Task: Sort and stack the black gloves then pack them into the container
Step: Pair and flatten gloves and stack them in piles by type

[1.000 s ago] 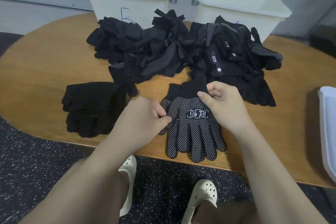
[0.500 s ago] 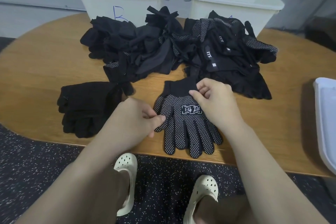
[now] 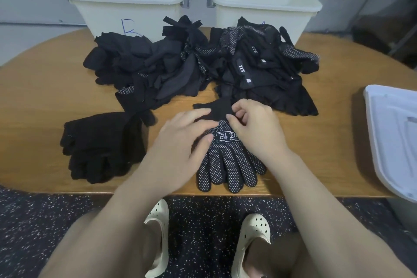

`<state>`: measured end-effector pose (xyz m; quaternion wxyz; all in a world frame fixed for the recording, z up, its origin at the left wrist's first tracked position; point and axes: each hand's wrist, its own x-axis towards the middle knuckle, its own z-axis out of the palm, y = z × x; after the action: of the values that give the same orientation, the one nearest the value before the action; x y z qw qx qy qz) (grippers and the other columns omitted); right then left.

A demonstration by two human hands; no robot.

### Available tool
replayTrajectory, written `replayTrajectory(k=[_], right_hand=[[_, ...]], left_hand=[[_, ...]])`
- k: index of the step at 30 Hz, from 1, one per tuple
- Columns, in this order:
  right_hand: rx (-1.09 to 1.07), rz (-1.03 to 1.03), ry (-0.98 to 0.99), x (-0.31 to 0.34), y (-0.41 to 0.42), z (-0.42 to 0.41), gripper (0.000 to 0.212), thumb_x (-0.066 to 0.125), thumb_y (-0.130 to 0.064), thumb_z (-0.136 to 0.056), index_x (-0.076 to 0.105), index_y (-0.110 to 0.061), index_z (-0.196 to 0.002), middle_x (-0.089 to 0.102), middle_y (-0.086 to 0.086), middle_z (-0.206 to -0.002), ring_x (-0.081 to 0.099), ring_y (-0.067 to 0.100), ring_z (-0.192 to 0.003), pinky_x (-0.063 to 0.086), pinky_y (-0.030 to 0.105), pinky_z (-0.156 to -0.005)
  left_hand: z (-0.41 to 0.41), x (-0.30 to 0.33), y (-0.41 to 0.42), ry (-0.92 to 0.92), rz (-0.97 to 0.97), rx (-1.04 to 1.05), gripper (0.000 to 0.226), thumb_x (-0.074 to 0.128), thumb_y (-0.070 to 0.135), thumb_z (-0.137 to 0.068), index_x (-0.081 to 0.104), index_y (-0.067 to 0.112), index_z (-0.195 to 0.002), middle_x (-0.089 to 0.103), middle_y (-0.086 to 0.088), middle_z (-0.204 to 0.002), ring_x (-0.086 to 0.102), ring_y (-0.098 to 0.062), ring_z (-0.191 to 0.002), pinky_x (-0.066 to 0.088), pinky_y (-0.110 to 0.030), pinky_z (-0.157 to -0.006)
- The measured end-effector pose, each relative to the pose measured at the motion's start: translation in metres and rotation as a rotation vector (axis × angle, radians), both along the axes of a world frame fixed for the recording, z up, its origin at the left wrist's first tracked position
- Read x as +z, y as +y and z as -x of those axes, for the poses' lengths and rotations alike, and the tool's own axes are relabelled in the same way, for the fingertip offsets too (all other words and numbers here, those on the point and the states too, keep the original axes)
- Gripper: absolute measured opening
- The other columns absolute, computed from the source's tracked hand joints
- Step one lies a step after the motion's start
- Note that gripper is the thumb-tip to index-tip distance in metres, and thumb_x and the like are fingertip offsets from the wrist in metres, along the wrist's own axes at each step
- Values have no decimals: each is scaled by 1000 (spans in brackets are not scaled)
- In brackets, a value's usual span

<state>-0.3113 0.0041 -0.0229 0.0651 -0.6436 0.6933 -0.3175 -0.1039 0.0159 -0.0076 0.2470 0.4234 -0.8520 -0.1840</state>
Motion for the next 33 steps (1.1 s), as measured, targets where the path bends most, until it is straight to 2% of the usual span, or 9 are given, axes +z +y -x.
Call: replayTrajectory(k=[2,4,7,11,16,21,24,28,33], right_hand=[[12,5,6,0,3,0,16,69,-30,-95,71,-19,-107,57,-15,-90,52,2,-79,54,33,-78],[35,44,1,1,9,1,19,68,-30,-97,70,-18,-110,57,-15,-95,52,1,-83,55,33,-79],[93,94,0,3,22,6,19,66,-29,-97,69,-18,-112,58,-11,-103,56,6,-93,55,35,-81],[273,26,-21,6,47,11,22,62,-32,-96,72,-20,-112,60,-14,-113,55,7,-110,49,35,-99],[479,-38,21,2,74,2,36,65,-48,-93,73,-23,-118,57,-18,-116,51,4,-114,33,21,-110],[529,-52,99,-3,83,-5,49,60,-54,-92,68,-24,-129,58,-15,-119,52,7,-115,45,38,-105],[495,-20,70,-2,80,-8,40,59,-46,-95,70,-23,-125,61,-14,-113,56,9,-109,47,40,-103],[502,30,64,-1,76,-11,23,64,-35,-98,77,-19,-107,62,-11,-101,57,12,-98,51,39,-90],[568,-19,61,-3,78,-5,27,62,-41,-97,79,-22,-106,62,-13,-102,55,9,-100,51,40,-90]], left_hand=[[4,-6,-4,-161,13,-76,46,42,41,-107,50,29,-151,39,10,-161,30,-7,-149,8,-27,-124],[5,-12,-9,-266,-7,-116,59,32,55,-104,35,32,-159,30,10,-166,21,-6,-154,-1,-27,-125],[3,-16,-15,-303,-27,-112,73,15,65,-96,28,34,-161,21,12,-169,12,-5,-156,-3,-28,-126],[-1,-22,-20,-319,-38,-115,72,11,66,-97,21,36,-162,8,14,-171,0,-4,-157,-7,-28,-125],[-2,-25,-24,-329,-41,-99,71,8,64,-98,16,37,-163,2,12,-171,-4,-6,-157,-8,-29,-126],[-2,-25,-24,-327,-51,-103,70,9,62,-98,17,37,-163,4,12,-171,-3,-6,-158,-5,-32,-128],[-1,-24,-23,-322,-49,-97,69,12,62,-99,19,37,-163,6,11,-171,-1,-6,-158,-3,-32,-128],[-2,-24,-24,-330,-42,-94,58,25,53,-108,18,37,-163,4,13,-171,-3,-4,-157,-2,-33,-129],[-2,-25,-25,-342,-49,-98,62,28,57,-105,17,39,-163,2,14,-171,-5,-2,-157,-6,-29,-128]])
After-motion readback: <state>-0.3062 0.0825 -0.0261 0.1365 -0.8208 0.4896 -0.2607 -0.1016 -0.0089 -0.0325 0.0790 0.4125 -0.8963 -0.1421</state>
